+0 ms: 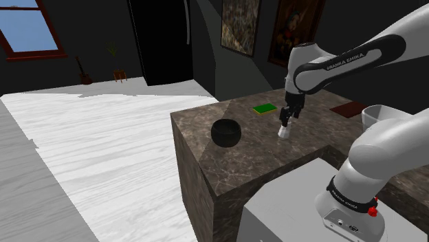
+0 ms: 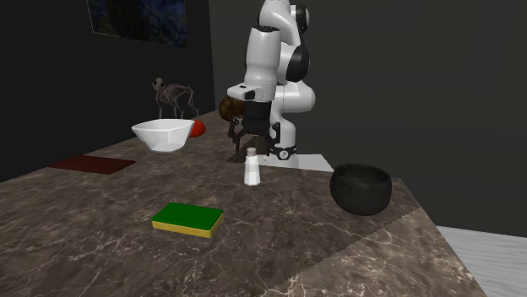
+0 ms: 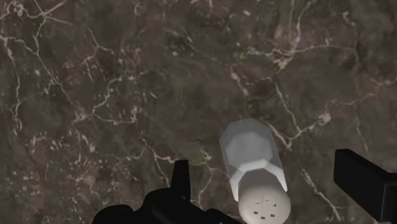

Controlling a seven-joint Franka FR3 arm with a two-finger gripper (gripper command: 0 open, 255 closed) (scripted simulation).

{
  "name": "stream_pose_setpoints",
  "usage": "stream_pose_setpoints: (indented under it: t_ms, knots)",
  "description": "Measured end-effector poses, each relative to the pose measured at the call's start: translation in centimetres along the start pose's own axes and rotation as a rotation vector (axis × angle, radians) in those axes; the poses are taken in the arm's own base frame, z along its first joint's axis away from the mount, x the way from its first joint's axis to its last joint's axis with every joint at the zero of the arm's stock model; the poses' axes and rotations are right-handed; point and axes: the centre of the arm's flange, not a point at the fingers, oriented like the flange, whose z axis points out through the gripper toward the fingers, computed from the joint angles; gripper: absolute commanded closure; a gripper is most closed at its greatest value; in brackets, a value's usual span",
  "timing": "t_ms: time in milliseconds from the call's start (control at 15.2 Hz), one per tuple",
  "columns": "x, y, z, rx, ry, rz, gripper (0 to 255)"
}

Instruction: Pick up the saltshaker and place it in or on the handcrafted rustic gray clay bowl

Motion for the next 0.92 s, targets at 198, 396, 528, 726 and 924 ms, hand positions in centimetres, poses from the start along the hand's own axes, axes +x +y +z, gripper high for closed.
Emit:
stream_pose_setpoints:
  t_ms: [198, 396, 528, 726, 924]
  knots:
    - [0.02, 0.0, 0.14, 0.0, 0.001, 0.0, 0]
    - [0.02, 0.0, 0.15, 0.0, 0.001, 0.0, 255]
    - [0.03, 0.01, 0.12, 0.0, 0.001, 0.0, 255]
    - [0.03, 0.03, 0.09, 0.0, 0.002, 0.0, 255]
    - [0.02, 0.01, 0.09, 0.0, 0.002, 0.0, 255]
